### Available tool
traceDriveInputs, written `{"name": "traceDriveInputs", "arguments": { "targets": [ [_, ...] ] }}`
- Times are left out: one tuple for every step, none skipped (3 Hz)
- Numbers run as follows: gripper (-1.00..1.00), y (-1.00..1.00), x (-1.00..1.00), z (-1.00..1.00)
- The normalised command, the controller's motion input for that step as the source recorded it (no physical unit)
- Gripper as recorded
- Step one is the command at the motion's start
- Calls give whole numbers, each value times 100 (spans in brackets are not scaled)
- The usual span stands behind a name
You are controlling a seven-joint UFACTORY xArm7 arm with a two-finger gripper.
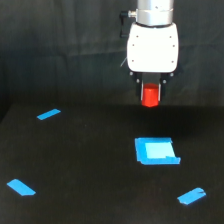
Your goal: Pick up the red object from the table
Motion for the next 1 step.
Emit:
{"name": "traceDriveInputs", "arguments": {
  "targets": [
    [-100,2,-10,7]
  ]
}}
